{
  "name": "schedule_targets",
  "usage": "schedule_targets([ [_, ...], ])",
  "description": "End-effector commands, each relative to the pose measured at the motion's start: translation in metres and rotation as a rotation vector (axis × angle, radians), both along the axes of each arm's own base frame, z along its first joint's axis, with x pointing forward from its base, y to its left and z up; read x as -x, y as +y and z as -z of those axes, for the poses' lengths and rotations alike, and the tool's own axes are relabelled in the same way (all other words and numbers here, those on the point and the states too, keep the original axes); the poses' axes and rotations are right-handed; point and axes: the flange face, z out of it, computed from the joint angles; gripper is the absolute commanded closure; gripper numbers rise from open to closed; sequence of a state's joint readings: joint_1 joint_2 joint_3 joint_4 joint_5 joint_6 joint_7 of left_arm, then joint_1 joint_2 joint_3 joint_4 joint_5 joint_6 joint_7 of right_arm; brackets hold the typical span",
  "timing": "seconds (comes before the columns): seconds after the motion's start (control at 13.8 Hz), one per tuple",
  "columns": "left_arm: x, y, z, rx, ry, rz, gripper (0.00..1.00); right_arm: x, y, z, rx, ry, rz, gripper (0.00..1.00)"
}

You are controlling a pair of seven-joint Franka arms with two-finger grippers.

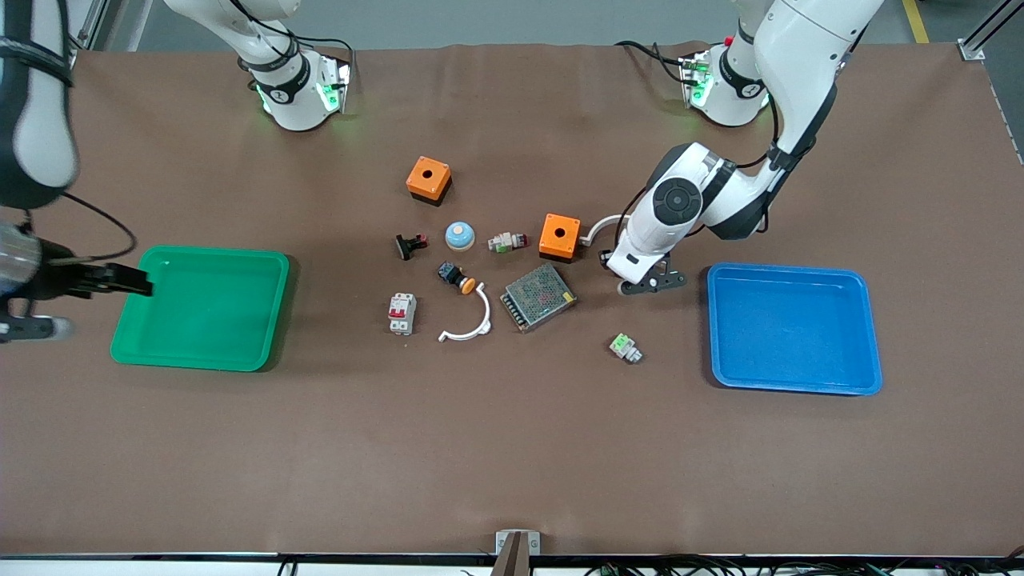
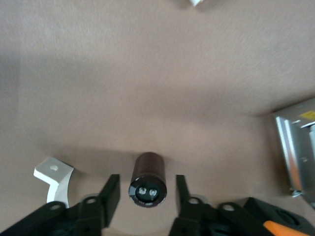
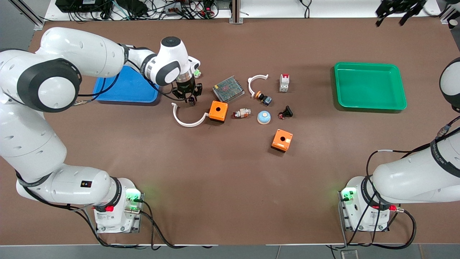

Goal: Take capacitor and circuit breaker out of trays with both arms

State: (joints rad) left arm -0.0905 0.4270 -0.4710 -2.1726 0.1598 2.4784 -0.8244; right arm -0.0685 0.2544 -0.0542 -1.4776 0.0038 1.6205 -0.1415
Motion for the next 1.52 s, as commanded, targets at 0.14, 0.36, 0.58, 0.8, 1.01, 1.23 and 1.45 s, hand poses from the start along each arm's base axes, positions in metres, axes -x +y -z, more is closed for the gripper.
schedule_targets([
  [0.14,-0.040,-0.001,-0.081,-0.055,-0.056,-0.003,0.05,-0.003,0.001,-0.024,0.001,-0.015,0.000,0.00],
  [0.36,-0.074,0.007,-0.156,-0.131,0.034,0.022,0.05,0.004,0.002,-0.015,-0.018,0.035,0.005,0.00],
  [0.58,-0.095,0.038,-0.229,-0.111,0.052,0.008,0.05,0.017,0.008,-0.024,-0.020,0.034,-0.008,0.00],
  [0.8,-0.096,0.057,-0.291,-0.065,-0.035,-0.009,0.05,0.043,0.018,-0.026,-0.017,0.008,-0.025,0.00],
  [1.01,-0.091,0.070,-0.329,-0.049,-0.083,-0.022,0.03,0.058,0.037,-0.032,-0.003,-0.013,-0.061,0.00],
  [1.23,-0.089,0.093,-0.356,-0.015,-0.109,0.000,0.02,0.064,0.035,-0.042,-0.004,-0.021,-0.056,0.00],
  [1.45,-0.095,0.126,-0.376,-0.022,-0.085,0.058,0.01,0.076,0.032,-0.043,-0.005,-0.024,-0.051,0.00],
])
